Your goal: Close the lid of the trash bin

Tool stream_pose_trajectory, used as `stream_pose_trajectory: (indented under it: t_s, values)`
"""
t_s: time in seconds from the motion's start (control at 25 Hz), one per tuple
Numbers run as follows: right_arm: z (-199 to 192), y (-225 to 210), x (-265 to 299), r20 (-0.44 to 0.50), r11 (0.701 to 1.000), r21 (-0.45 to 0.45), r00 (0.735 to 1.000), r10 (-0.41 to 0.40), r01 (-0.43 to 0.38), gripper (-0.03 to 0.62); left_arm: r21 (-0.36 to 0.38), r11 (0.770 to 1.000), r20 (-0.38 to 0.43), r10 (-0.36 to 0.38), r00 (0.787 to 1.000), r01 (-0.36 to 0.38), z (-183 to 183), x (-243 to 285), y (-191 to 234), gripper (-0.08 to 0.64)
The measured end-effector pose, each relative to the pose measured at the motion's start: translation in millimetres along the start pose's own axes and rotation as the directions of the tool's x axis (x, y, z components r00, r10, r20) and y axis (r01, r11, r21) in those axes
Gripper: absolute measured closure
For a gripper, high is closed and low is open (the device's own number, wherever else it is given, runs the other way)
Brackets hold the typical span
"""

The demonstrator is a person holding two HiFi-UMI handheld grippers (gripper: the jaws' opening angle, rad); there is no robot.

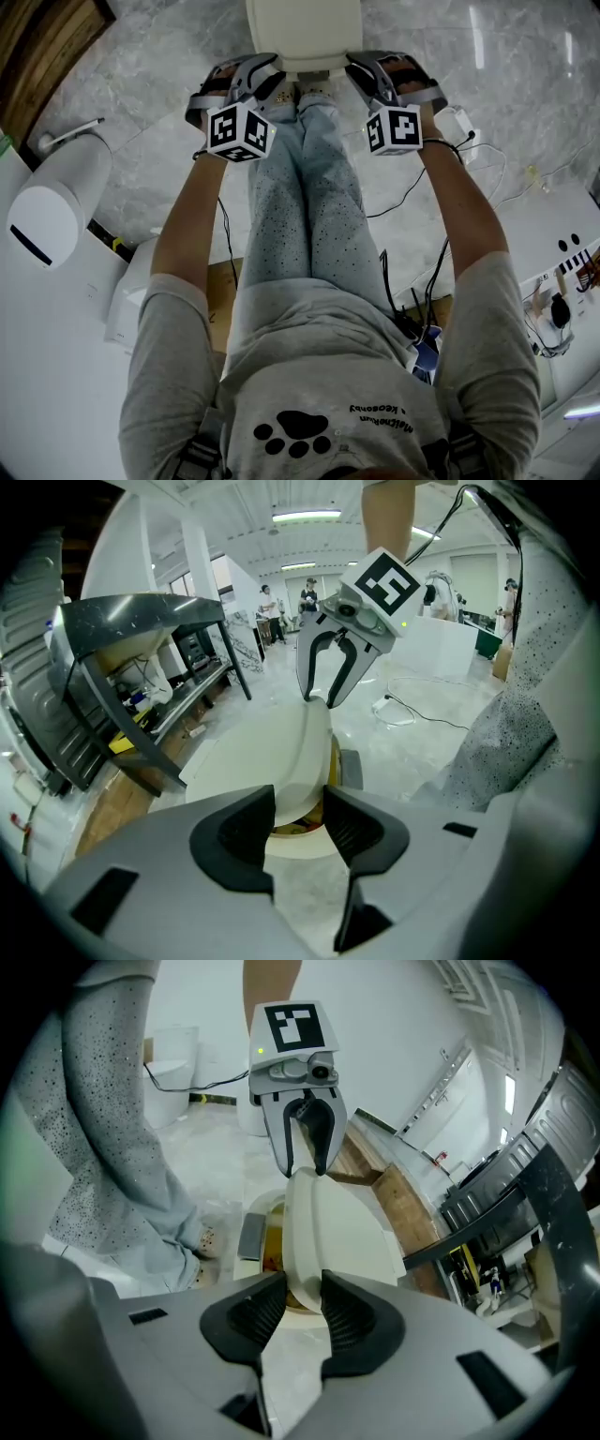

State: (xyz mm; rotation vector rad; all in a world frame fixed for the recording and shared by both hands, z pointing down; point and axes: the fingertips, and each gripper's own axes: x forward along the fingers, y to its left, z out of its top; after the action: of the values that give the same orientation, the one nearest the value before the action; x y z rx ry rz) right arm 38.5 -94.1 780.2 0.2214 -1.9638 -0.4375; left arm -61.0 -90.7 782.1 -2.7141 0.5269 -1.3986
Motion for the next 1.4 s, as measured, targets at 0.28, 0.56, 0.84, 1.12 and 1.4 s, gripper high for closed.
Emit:
stream_pose_trajectory:
  t_s: [0.28, 0.56, 0.84, 1.12, 1.4]
  values:
    - [-6, 9, 12, -0.028, 0.999, -0.018, 0.999, 0.026, -0.026, 0.463, -0.029, 0.999, -0.011, -0.026, 1.0, 0.025, -9, 12, -5, 0.39]
    - [-12, 19, 23, -0.056, 0.997, -0.049, 0.997, 0.051, -0.054, 0.468, -0.019, 0.998, -0.043, -0.054, 0.998, 0.053, -17, 24, -11, 0.391]
    - [-21, 29, 31, -0.089, 0.992, -0.074, 0.992, 0.093, -0.099, 0.476, -0.023, 0.997, -0.081, -0.078, 0.994, 0.076, -22, 36, -18, 0.391]
    - [-22, 33, 42, -0.113, 0.986, -0.1, 0.986, 0.124, -0.136, 0.479, -0.038, 0.995, -0.1, -0.101, 0.99, 0.097, -30, 42, -19, 0.394]
    - [-25, 36, 44, -0.14, 0.98, -0.108, 0.979, 0.151, -0.167, 0.481, -0.065, 0.992, -0.117, -0.117, 0.986, 0.11, -31, 46, -20, 0.399]
